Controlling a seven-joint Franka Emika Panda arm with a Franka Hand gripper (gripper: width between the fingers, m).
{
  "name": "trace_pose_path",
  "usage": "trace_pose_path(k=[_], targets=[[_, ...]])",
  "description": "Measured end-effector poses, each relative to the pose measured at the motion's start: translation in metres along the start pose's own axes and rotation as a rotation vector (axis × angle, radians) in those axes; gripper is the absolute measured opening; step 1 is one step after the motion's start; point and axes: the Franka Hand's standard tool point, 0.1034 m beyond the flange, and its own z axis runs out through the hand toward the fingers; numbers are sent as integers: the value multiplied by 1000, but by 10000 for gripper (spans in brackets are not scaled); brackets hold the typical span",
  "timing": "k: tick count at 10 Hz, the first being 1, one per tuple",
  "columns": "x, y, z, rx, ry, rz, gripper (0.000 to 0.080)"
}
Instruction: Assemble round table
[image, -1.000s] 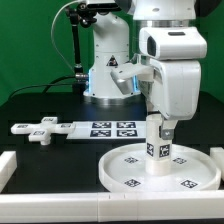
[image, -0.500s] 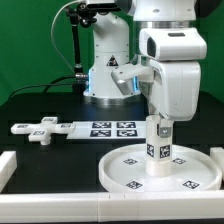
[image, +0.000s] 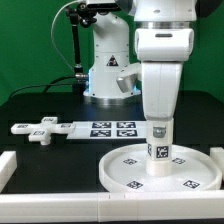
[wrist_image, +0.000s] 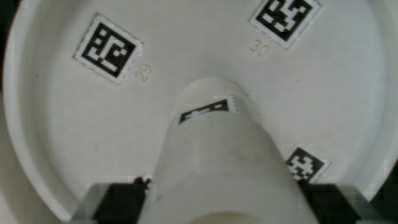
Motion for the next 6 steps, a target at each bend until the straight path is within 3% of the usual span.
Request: trace_pose_path(k=[6], targets=[[0, -1, 1, 8, 4, 469, 409]])
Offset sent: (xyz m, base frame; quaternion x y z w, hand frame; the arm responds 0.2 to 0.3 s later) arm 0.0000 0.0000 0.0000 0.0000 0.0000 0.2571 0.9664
